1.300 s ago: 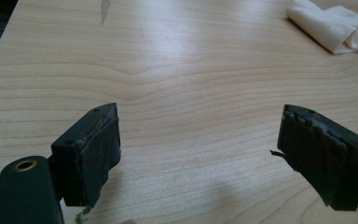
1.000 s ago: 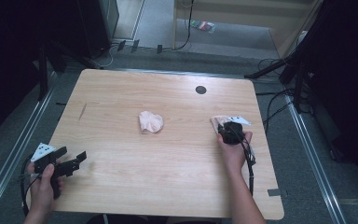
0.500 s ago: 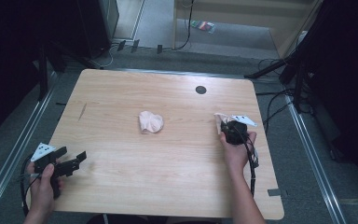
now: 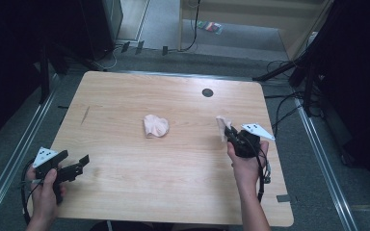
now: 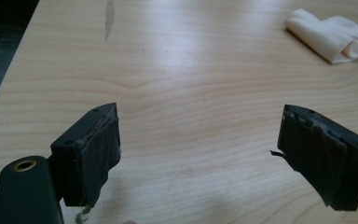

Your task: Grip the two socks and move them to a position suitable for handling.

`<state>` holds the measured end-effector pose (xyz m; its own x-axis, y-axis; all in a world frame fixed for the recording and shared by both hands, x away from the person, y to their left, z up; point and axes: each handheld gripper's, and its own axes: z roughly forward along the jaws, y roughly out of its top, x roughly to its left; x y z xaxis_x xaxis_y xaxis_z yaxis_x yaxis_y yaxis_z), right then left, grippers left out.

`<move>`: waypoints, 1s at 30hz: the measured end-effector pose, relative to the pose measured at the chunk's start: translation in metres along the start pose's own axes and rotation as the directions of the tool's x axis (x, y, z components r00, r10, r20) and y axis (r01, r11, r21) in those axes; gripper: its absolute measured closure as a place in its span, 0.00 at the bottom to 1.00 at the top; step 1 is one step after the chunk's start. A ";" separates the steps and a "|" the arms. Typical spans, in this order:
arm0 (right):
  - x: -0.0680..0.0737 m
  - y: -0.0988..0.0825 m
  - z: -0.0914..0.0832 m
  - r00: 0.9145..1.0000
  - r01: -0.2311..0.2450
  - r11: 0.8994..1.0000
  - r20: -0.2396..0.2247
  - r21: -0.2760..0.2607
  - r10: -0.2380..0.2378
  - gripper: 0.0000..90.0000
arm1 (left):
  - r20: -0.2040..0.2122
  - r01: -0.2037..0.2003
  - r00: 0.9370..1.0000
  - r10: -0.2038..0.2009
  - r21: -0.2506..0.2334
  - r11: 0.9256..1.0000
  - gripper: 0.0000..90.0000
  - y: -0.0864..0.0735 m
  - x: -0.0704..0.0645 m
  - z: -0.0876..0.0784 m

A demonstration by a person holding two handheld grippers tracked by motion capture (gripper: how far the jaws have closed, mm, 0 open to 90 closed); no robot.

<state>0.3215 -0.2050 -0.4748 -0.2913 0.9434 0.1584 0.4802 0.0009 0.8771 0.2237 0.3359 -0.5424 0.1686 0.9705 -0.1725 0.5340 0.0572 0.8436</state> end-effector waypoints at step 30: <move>0.075 -0.033 -0.015 0.985 0.073 0.997 -0.161 0.031 -0.068 0.89 | 0.152 -0.131 0.978 0.143 -0.084 0.988 0.12 0.041 -0.123 0.025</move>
<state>0.2713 -0.1397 -0.4851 -0.4528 0.8753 0.1700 0.4831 0.0806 0.8718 0.2459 0.2131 -0.4991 0.3668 0.9219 -0.1251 0.4359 -0.0515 0.8985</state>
